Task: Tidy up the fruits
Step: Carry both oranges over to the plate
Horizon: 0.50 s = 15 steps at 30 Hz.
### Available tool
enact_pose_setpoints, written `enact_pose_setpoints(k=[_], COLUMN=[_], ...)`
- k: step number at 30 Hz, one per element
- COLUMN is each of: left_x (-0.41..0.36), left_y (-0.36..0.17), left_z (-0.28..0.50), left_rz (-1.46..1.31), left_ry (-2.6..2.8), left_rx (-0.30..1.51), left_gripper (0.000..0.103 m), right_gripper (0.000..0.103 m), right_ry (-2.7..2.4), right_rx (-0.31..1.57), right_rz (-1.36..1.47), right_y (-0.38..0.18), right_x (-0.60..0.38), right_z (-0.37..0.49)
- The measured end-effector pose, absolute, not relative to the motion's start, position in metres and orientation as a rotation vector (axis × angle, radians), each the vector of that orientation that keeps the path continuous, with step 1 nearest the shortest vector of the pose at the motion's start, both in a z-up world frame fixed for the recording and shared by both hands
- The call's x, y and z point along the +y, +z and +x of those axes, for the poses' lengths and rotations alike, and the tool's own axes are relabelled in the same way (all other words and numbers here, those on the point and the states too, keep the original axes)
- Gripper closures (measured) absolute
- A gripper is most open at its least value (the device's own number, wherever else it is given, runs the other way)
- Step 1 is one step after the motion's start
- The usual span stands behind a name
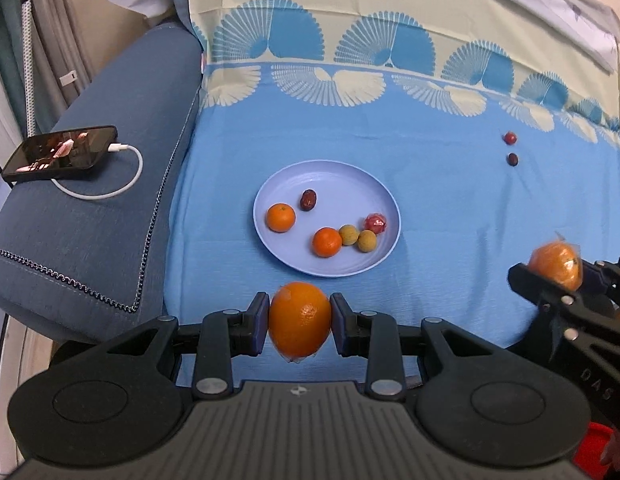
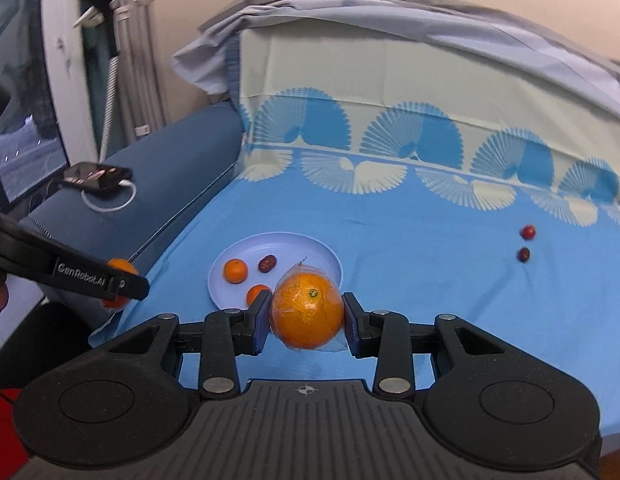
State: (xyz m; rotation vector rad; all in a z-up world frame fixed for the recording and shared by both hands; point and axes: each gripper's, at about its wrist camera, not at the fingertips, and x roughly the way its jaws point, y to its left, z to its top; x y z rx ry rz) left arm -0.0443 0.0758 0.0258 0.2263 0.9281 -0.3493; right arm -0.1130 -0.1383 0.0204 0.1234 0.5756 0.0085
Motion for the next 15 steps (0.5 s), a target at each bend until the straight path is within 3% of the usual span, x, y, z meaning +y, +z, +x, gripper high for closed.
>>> enact_pose_setpoints(k=[15], left_x=[0.079], left_y=[0.022], left_z=[-0.048], left_rz=[0.201], left_ry=[-0.367], left_rx=[0.922], left_gripper=[0.067], right_gripper=[0.064], right_ry=[0.015], right_rx=[0.583], right_rz=[0.069], right_y=[0.024], right_x=[-0.125], right_z=[-0.113])
